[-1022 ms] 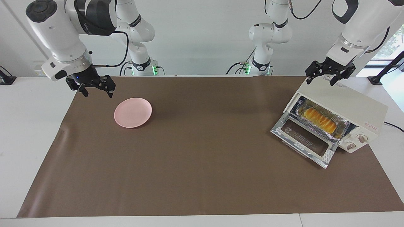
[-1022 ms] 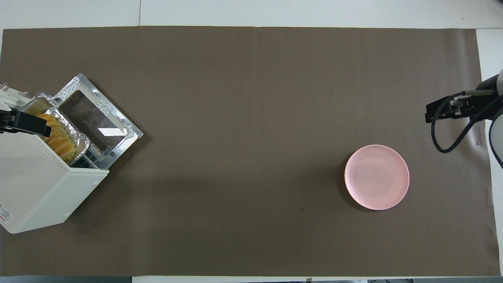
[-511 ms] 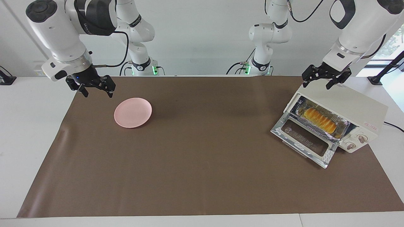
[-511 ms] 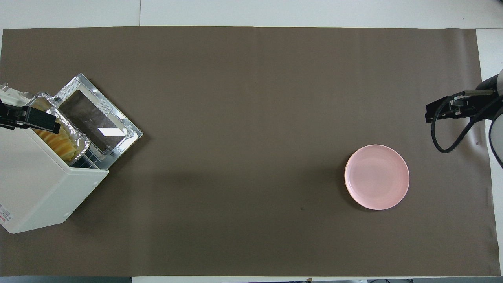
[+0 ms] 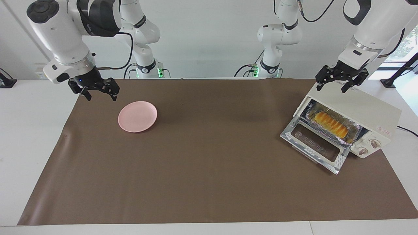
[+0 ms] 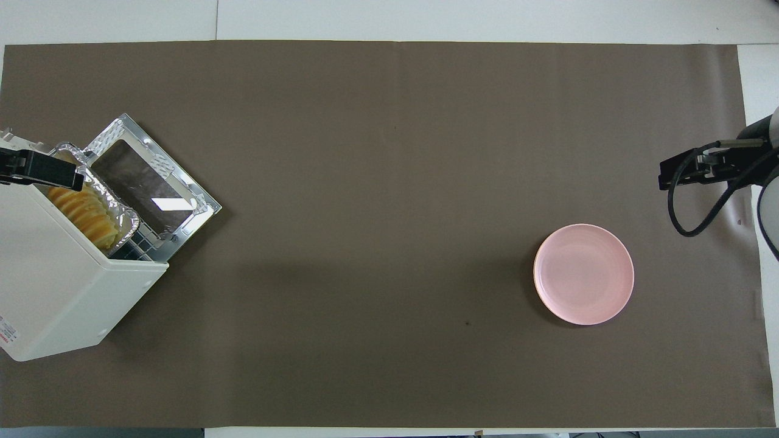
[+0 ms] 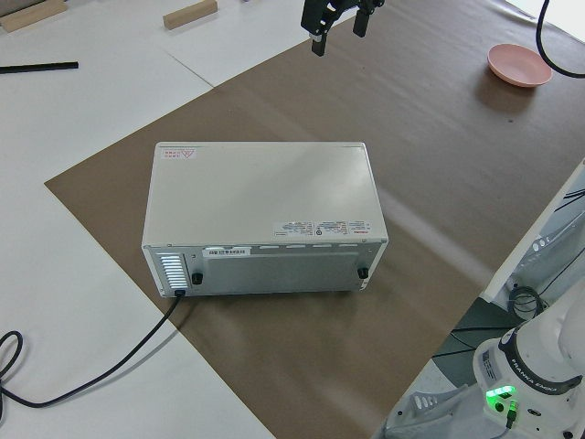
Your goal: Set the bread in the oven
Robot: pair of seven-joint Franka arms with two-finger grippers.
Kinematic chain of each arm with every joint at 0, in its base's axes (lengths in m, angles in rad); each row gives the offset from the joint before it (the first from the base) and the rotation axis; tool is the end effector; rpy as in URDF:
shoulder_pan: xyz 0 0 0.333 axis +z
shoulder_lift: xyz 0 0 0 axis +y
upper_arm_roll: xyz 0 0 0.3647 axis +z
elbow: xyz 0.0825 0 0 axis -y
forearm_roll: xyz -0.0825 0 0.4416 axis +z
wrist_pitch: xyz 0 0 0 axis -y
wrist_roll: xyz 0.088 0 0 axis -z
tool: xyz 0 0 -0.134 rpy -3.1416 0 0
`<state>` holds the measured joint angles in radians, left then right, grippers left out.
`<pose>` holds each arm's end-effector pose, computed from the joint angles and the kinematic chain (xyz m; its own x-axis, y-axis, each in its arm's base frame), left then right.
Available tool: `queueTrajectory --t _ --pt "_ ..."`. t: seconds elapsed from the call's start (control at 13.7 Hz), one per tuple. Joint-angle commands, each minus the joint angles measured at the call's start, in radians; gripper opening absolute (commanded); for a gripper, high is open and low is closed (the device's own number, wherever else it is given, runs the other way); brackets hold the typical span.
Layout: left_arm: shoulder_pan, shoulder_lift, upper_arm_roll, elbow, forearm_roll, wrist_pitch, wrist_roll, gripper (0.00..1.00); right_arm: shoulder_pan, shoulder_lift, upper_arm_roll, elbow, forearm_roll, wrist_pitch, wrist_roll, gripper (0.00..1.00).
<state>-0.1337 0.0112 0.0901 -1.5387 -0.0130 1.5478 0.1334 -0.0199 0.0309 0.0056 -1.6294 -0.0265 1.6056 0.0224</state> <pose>0.6134 -0.0289 0.6543 0.9843 -0.1764 -0.0004 -0.1763 -0.9843 0.0122 0.6214 -0.0124 0.5991 0.9979 -0.0357 -0.0541 -0.0343 -0.9990 0.0274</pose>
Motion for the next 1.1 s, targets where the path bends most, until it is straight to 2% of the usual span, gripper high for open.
queueTrajectory --t 0.0,0.73,1.02 --pt "0.019 -0.011 -0.009 -0.012 -0.016 0.024 0.008 1.00 -0.011 -0.019 0.010 -0.020 -0.010 -0.006 -0.019 1.00" --pt "0.005 -0.013 -0.010 -0.034 -0.021 0.052 -0.006 1.00 -0.011 -0.019 0.010 -0.020 -0.010 -0.006 -0.019 1.00" --pt "0.003 -0.013 -0.041 -0.035 -0.013 0.055 -0.078 1.00 -0.011 -0.019 0.010 -0.020 -0.010 -0.006 -0.019 1.00"
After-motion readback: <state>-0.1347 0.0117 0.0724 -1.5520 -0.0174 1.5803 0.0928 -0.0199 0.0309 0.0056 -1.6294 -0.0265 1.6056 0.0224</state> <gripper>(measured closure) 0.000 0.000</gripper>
